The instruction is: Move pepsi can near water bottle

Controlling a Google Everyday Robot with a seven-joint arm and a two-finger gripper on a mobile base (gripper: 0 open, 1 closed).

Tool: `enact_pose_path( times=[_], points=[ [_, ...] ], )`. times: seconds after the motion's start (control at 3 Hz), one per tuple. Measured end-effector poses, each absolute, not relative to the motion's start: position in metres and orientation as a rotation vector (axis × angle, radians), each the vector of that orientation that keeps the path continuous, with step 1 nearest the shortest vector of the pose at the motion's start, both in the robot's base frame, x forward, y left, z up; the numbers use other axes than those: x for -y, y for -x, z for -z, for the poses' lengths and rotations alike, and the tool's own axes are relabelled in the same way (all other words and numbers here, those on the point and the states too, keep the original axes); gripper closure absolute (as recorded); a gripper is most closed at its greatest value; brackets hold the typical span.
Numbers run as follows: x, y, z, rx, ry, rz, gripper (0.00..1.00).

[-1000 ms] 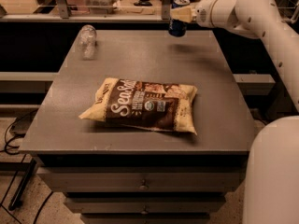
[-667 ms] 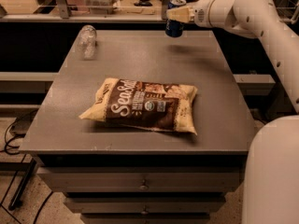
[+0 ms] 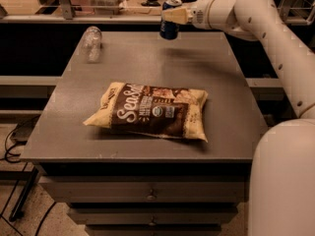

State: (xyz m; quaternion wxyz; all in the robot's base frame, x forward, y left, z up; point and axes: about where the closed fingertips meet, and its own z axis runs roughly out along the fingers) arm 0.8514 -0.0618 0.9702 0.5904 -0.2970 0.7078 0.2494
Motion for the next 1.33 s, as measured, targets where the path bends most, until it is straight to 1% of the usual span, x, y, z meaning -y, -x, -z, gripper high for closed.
enact_pose_path(
  times=[0.67, 1.0, 1.33],
  points=[
    [-0.032, -0.834, -0.970, -1.559, 0.903, -0.698, 1.00],
    [-0.081, -0.821, -0.956, -1.540, 0.998, -0.796, 0.74],
    [-0.106, -0.812, -0.946, -1.540, 1.042, -0.853, 0.51]
  ],
)
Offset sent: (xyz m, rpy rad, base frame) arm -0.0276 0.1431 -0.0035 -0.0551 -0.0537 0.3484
